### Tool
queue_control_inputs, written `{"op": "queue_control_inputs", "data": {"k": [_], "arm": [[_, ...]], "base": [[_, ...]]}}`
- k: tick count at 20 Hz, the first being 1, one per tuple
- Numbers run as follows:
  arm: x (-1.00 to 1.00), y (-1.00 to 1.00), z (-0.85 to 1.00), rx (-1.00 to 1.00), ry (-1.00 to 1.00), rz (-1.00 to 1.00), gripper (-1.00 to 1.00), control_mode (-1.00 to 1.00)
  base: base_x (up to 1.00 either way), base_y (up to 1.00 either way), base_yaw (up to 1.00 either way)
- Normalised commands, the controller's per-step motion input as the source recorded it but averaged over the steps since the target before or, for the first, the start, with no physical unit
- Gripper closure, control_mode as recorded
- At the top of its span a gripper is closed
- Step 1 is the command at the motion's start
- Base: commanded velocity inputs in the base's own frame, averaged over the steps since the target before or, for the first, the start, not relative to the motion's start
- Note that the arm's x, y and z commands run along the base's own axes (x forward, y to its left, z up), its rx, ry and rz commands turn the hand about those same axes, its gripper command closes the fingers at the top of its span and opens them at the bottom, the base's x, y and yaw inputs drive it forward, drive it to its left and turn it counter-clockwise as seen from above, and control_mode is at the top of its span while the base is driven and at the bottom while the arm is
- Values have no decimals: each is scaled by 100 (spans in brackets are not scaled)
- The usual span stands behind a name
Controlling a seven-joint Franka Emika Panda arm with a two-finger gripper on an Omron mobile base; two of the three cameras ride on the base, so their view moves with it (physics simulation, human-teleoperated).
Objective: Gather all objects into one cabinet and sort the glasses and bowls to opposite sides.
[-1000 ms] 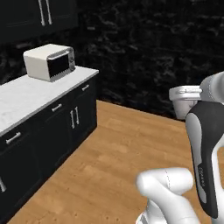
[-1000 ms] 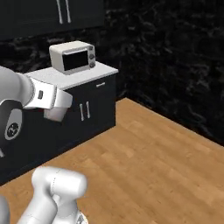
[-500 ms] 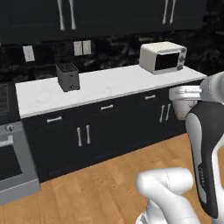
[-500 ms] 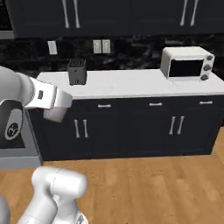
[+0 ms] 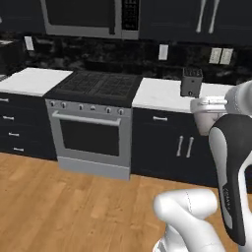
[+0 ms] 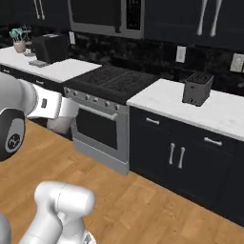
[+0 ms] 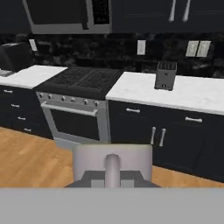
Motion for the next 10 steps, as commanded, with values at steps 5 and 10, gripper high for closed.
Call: {"op": "queue_control_inputs", "data": {"k": [5, 10], "arm": [[0, 0, 0, 0, 0, 0, 100, 100], [0, 0, 0, 0, 0, 0, 100, 100]], "base": [[-8, 9, 100], [0, 3, 99]]}}
